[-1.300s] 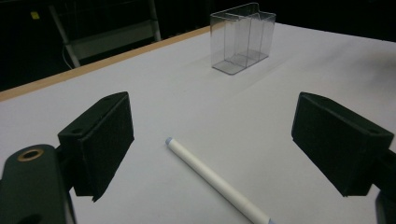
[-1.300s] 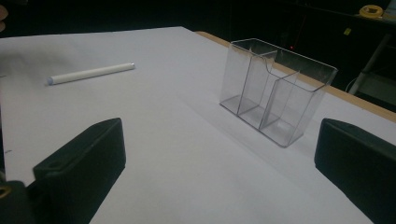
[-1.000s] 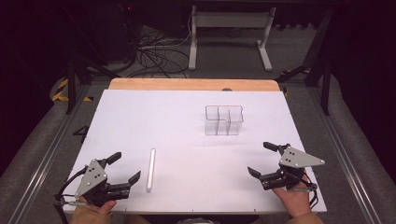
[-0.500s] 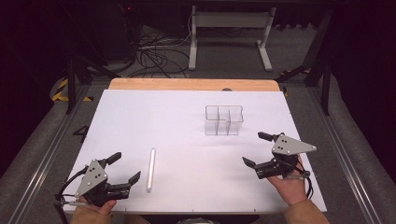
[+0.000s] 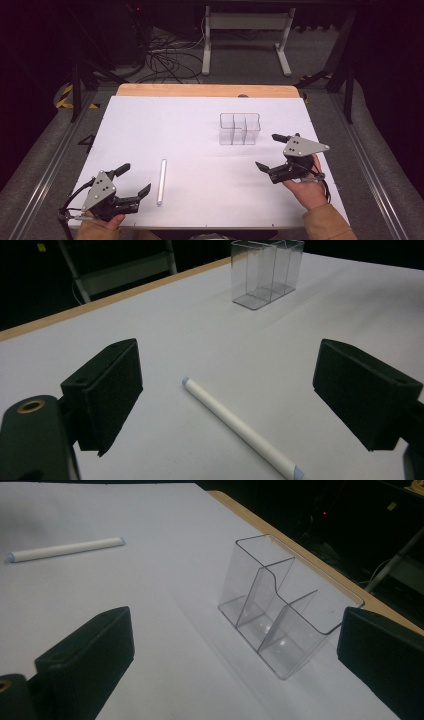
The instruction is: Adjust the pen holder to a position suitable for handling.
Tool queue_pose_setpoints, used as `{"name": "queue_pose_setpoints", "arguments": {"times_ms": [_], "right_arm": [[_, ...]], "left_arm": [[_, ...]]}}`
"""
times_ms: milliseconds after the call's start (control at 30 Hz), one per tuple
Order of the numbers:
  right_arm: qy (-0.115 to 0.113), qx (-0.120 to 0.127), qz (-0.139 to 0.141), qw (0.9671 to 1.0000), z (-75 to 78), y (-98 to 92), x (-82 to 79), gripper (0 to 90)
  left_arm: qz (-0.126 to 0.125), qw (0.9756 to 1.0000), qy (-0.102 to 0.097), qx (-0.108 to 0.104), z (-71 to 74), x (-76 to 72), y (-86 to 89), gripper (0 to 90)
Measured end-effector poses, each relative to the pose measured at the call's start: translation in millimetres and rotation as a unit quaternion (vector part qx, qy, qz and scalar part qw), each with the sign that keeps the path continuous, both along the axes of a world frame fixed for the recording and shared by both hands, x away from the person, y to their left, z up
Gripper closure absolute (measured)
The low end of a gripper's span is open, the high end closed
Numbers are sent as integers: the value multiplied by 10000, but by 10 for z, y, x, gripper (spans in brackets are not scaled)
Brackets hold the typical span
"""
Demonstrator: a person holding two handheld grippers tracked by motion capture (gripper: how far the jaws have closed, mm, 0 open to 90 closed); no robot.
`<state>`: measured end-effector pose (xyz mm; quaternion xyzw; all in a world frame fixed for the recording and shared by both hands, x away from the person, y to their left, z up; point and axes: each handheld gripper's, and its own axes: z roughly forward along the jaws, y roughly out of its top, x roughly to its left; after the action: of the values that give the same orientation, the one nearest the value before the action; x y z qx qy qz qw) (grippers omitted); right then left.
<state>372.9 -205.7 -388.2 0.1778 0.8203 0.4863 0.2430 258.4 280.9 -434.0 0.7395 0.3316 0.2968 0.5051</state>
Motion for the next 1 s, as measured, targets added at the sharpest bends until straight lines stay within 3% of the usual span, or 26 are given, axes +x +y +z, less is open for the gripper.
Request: {"name": "queue_pose_setpoints", "arguments": {"times_ms": [300,567,1000], "right_arm": [[285,-5,84,9996,41,46,69,108],[487,-410,280,9976,228,217,307,183],[542,-932,342,9936,255,412,576,218]], "left_arm": [[8,10000,9,3,-3,1,-3,135],[15,10000,9,-25,-8,-5,3,135],[-12,10000,20,17,-9,7,10,135]]}}
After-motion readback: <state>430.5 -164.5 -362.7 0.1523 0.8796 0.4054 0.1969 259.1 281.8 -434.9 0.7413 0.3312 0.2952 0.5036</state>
